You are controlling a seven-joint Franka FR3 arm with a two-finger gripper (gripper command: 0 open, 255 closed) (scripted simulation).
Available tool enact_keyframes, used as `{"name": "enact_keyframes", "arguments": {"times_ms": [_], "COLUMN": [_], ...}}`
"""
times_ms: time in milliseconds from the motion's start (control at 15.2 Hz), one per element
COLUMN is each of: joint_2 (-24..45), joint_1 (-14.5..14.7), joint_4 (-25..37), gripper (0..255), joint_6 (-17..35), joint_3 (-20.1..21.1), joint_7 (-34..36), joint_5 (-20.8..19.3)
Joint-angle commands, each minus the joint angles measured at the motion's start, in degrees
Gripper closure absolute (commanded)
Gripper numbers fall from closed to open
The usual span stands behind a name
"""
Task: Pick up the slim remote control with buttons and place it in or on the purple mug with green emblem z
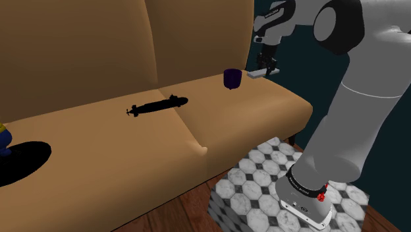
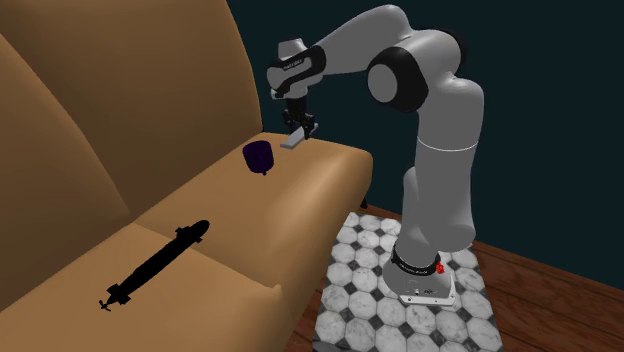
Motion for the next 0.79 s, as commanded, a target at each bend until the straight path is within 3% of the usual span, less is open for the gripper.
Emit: {"name": "enact_keyframes", "arguments": {"times_ms": [0,726], "joint_2": [-0.8,-2.8], "joint_1": [0.3,0.8], "joint_4": [1.1,7.2], "gripper": [255,255], "joint_6": [-1.6,-9.0], "joint_3": [-0.2,-0.5], "joint_7": [0.5,1.5], "joint_5": [-0.7,-2.5]}}
